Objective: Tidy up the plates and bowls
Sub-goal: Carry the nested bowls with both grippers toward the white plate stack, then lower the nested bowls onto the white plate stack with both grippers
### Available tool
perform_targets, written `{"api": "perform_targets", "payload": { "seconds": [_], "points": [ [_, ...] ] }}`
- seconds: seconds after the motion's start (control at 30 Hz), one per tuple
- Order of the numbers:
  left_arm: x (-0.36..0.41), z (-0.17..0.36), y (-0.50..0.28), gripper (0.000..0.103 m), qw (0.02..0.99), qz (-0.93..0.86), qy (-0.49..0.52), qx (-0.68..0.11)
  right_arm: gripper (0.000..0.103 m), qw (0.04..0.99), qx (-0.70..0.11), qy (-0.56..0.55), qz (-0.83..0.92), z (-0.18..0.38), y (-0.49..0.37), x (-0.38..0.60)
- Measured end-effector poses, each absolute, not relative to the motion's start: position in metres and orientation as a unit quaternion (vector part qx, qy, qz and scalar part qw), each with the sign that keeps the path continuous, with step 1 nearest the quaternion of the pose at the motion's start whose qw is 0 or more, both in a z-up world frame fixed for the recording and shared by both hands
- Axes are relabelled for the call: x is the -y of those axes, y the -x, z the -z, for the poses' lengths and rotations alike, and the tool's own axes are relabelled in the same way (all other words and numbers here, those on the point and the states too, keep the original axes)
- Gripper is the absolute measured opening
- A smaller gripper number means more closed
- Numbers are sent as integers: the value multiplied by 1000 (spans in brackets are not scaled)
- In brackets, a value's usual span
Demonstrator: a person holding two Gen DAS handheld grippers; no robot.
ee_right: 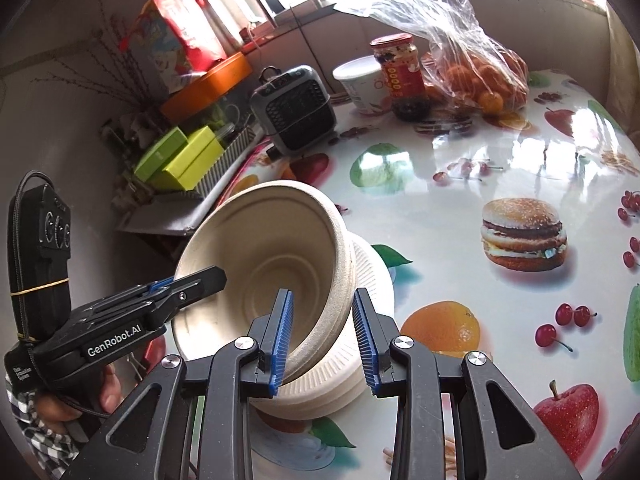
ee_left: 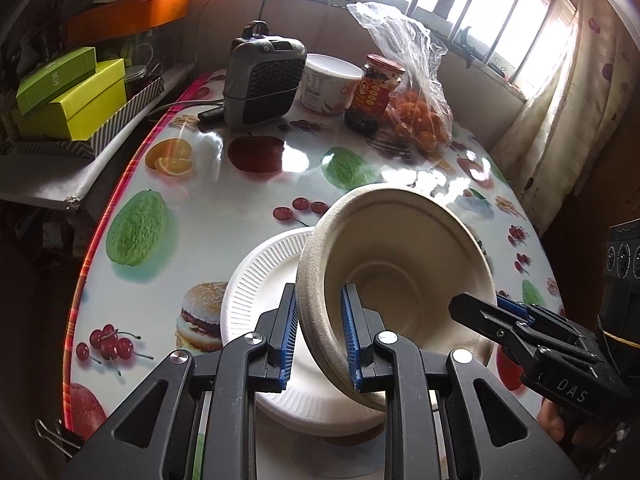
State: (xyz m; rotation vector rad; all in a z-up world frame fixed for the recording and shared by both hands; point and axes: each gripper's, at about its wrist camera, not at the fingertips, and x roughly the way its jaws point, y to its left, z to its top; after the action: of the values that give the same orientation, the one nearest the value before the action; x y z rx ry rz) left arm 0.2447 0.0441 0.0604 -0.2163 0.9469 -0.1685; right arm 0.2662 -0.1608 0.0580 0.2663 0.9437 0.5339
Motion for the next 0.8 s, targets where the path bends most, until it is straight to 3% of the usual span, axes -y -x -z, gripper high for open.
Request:
{"api": "perform_targets", "payload": {
  "seconds": [0.8],
  "points": [
    [-58, -37, -254, 21, 866, 74, 118, -481, 31, 835, -475, -125, -248, -43, -281, 144]
  ]
}}
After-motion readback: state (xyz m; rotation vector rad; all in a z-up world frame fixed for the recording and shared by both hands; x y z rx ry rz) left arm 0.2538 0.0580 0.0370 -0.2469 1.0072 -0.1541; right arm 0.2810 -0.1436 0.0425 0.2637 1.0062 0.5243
